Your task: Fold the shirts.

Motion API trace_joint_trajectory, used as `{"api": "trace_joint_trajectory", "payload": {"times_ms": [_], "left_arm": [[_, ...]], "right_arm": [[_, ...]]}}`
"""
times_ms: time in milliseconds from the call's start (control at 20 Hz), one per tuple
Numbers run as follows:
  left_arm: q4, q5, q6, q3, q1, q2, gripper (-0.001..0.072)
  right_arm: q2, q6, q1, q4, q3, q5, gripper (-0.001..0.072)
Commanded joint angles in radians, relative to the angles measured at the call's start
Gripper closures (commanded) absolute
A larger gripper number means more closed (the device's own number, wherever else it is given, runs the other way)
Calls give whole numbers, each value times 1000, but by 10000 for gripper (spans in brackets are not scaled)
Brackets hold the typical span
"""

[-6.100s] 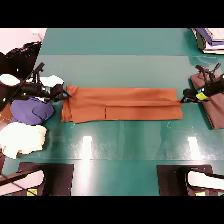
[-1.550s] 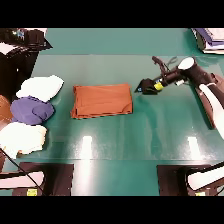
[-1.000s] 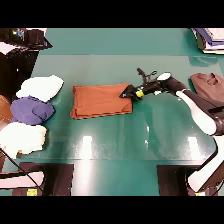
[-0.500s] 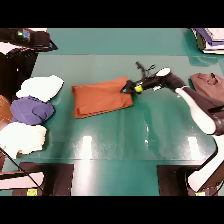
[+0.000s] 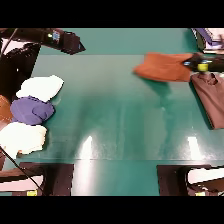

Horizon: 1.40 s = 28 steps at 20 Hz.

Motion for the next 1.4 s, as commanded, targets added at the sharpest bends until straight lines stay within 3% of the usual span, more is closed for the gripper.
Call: {"api": "trace_joint_trajectory", "payload": {"times_ms": [0, 500, 750, 1350], "left_arm": [[0, 16, -1, 0, -54, 0, 680], [3, 2, -23, 0, -67, 0, 680], [3, -2, -22, 0, -67, 0, 680], [3, -4, -19, 0, -67, 0, 680]], "right_arm": [[17, -10, -176, -6, 1, -91, 694], [-105, 3, -268, -7, 364, -34, 694], [-101, 3, -313, -9, 512, 94, 694], [203, -46, -446, -52, 58, 203, 694]]}}
